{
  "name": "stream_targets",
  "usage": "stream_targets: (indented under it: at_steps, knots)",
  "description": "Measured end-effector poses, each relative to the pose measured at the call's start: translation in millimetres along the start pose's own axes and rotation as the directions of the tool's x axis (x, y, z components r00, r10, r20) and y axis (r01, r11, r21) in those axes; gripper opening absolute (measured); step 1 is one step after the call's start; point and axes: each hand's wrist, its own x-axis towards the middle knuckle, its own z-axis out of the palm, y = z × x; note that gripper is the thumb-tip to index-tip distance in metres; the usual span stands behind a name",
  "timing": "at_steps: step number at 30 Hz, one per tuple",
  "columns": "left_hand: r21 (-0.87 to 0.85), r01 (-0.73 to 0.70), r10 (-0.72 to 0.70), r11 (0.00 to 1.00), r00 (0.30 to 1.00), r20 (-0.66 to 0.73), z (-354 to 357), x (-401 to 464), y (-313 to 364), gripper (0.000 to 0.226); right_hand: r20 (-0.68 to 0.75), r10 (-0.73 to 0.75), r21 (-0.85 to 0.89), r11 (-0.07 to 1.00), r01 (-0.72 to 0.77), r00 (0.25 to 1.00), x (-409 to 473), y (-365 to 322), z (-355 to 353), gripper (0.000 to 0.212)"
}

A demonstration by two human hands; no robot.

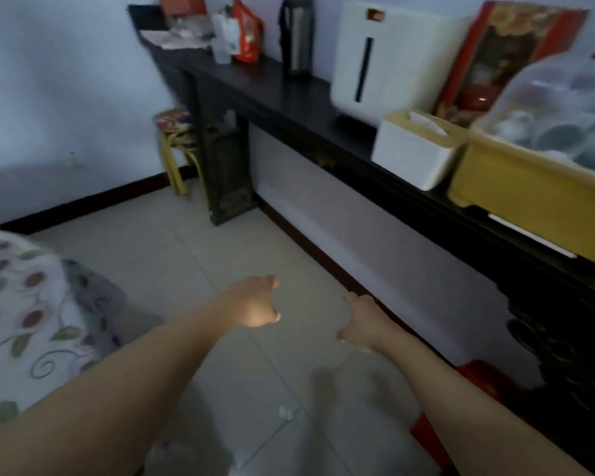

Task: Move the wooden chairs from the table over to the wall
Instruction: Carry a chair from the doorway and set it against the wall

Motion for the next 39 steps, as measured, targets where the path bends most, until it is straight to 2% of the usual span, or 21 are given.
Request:
stream_targets:
  at_steps: [3, 10, 17, 27, 34, 39]
  knots:
    - [-0.064, 0.073, -0.075, 0.995, 0.997, -0.033, -24, 6, -55, 0.073, 0.038, -0.072, -0.036, 0.997, 0.074, 0.997, 32, -51, 2, 0.080]
    - [-0.118, 0.255, -0.267, 0.960, 0.959, -0.099, -63, 16, -159, 0.071, 0.103, -0.262, -0.115, 0.955, 0.273, 0.960, 103, -151, 7, 0.079]
    - [-0.206, 0.383, -0.412, 0.900, 0.903, -0.118, -89, 43, -212, 0.073, 0.203, -0.381, -0.158, 0.896, 0.415, 0.902, 182, -225, 6, 0.086]
    - [-0.438, 0.548, -0.661, 0.713, 0.733, -0.160, -158, 127, -247, 0.070, 0.355, -0.566, -0.221, 0.722, 0.655, 0.744, 333, -319, -50, 0.084]
    - [-0.510, 0.578, -0.737, 0.637, 0.650, -0.184, -207, 169, -272, 0.072, 0.445, -0.616, -0.252, 0.610, 0.751, 0.650, 410, -393, -86, 0.081]
    - [-0.559, 0.599, -0.790, 0.573, 0.586, -0.181, -240, 195, -327, 0.073, 0.499, -0.638, -0.257, 0.537, 0.803, 0.586, 459, -470, -79, 0.083]
